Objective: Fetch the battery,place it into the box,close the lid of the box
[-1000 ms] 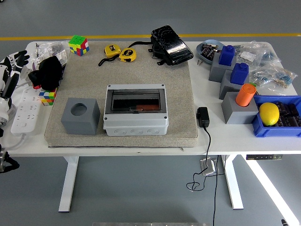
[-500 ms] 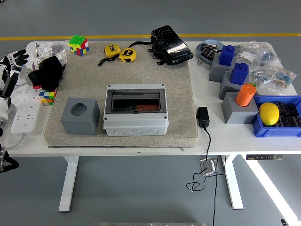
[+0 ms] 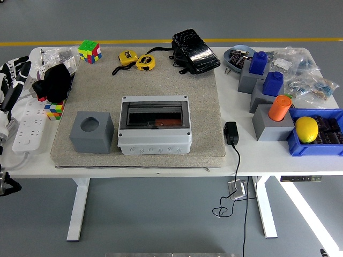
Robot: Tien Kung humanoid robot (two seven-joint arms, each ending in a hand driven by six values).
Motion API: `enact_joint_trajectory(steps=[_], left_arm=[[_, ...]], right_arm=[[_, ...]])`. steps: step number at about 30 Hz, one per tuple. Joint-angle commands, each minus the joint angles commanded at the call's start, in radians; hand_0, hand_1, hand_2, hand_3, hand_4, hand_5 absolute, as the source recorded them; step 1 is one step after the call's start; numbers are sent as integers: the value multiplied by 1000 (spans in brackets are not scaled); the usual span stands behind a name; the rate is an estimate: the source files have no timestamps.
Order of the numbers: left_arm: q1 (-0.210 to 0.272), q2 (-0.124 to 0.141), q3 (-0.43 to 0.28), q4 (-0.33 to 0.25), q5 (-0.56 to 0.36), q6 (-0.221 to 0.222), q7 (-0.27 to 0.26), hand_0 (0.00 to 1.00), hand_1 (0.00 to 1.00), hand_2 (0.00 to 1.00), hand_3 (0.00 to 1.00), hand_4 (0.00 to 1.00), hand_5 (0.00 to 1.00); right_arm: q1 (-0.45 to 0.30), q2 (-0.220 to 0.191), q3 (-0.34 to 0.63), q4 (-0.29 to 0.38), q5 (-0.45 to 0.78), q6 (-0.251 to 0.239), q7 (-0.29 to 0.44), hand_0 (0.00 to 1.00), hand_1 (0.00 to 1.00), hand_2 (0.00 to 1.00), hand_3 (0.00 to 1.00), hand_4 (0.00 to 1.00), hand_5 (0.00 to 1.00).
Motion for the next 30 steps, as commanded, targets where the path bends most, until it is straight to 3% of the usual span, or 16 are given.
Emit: enact_joint_trajectory(steps=[30], left_arm=[[5,5,10,0,5,1,2,906,902,823,794,998,915]], right_arm=[[-3,-1,-4,0,0,-1,-2,821,773,751,792,998,998]])
